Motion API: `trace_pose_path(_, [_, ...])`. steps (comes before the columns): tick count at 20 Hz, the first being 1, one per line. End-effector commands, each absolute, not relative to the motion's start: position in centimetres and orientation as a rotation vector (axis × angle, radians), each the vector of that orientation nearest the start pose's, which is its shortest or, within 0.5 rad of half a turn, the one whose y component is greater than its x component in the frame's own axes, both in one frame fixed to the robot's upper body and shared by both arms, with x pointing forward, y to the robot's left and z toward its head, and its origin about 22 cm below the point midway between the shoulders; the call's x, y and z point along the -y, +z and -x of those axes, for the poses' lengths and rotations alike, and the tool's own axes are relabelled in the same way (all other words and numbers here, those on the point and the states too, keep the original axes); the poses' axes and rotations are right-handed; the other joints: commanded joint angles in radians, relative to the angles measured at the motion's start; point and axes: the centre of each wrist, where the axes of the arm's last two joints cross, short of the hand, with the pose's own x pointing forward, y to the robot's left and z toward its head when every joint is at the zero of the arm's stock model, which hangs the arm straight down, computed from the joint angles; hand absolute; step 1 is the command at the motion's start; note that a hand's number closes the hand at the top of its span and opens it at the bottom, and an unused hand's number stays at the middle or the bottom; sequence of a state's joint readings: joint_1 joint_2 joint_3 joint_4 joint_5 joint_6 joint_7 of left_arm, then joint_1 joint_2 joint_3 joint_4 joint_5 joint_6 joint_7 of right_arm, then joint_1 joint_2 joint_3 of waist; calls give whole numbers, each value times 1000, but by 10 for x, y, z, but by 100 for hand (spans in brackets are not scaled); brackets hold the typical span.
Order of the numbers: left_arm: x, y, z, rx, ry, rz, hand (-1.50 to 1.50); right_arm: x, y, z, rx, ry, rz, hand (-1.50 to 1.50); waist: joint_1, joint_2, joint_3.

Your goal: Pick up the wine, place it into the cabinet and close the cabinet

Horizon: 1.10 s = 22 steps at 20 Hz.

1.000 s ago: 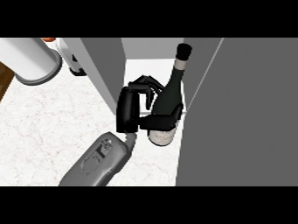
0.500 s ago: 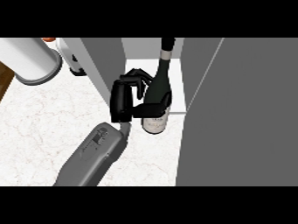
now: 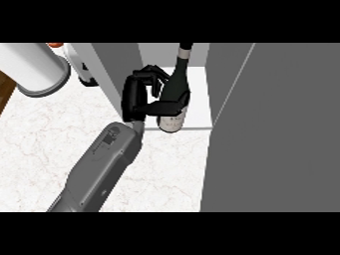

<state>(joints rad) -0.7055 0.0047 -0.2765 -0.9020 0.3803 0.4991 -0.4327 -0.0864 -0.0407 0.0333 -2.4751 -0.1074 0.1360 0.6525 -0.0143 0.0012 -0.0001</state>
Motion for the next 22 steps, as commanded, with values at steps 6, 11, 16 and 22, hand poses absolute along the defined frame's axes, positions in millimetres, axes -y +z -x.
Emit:
trace_pose_path(6, [-94,47,-409,1821,80,-11,150,220,208,-142,1929,258,-238,-150,-13,6,0])
trace_pose_path(11, [-93,35,-411,1843,102,-53,150,217,204,-153,1937,259,-240,-150,-18,8,0])
trace_pose_path(16, [-94,40,-419,1920,79,-145,150,218,208,-142,1922,252,-251,-150,-20,8,0])
trace_pose_path(22, [-97,39,-425,1942,86,-190,150,222,211,-138,1935,256,-242,-150,-23,9,-1])
